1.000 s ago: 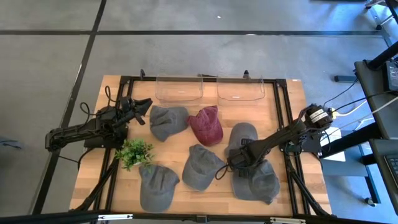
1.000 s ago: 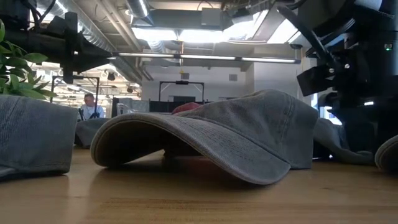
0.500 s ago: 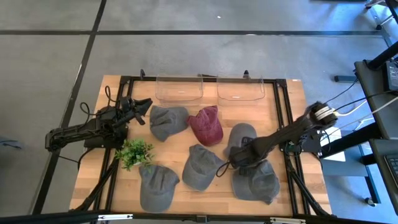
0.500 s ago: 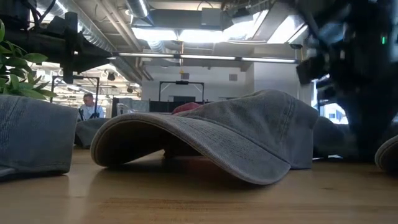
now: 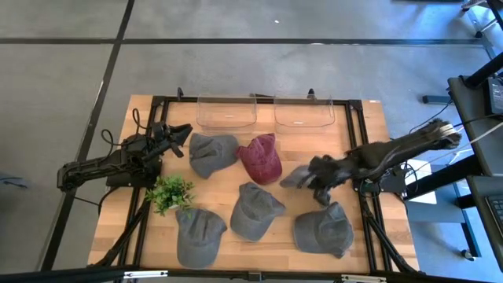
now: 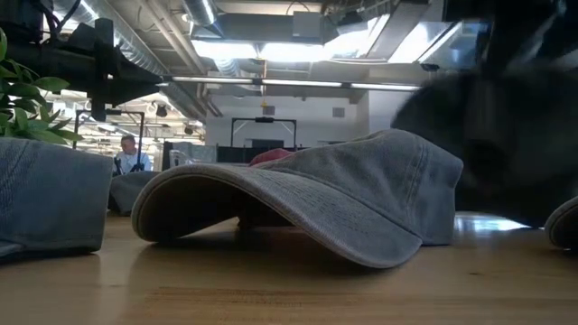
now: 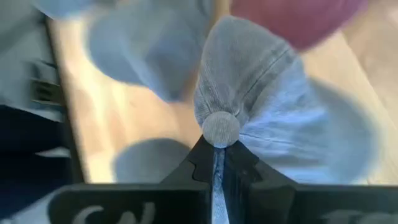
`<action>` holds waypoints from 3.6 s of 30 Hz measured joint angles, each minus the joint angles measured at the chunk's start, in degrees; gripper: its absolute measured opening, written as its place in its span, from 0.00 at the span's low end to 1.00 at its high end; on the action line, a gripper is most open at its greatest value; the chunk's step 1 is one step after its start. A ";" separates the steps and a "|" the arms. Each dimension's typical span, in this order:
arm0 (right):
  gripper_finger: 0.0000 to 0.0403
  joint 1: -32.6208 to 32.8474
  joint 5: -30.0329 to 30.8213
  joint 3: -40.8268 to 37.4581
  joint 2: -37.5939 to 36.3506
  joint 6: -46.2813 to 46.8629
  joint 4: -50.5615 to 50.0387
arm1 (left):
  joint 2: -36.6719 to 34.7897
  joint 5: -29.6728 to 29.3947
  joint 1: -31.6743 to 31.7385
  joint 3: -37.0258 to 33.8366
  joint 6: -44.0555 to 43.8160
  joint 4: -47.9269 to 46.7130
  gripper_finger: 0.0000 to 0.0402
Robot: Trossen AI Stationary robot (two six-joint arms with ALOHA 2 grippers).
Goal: Pick & Place hat
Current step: Put the gray cap into the right transparent bin
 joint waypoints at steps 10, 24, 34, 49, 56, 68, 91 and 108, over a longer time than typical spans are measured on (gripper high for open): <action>0.04 -6.87 19.10 0.07 -19.79 -1.72 12.75 | 0.00 0.41 0.00 0.00 -0.71 0.02 0.24; 0.04 -22.11 45.59 0.20 -21.33 -36.27 39.09 | 0.00 0.04 0.01 -0.01 -0.81 0.03 0.24; 0.04 -38.02 31.20 0.17 -14.54 -27.02 29.96 | 0.00 0.02 0.01 -0.02 -0.83 0.03 0.24; 0.04 -49.47 20.86 0.17 3.96 -25.75 32.98 | 0.00 -0.01 0.01 0.00 -0.81 0.03 0.24; 0.04 -50.56 15.14 0.16 11.52 -24.14 38.68 | -0.02 -0.03 0.01 -0.02 -0.76 0.01 0.24; 0.05 -50.64 10.43 0.15 19.67 -22.26 45.20 | -0.02 -0.03 0.00 -0.02 -0.71 -1.29 0.24; 0.36 -50.63 9.98 0.15 18.86 -27.25 53.12 | -0.02 -0.35 0.00 -0.04 -0.63 -1.48 0.24; 0.49 -44.88 -20.15 0.16 3.66 -29.87 49.86 | -0.02 -1.75 0.01 -0.04 -0.20 -1.54 0.24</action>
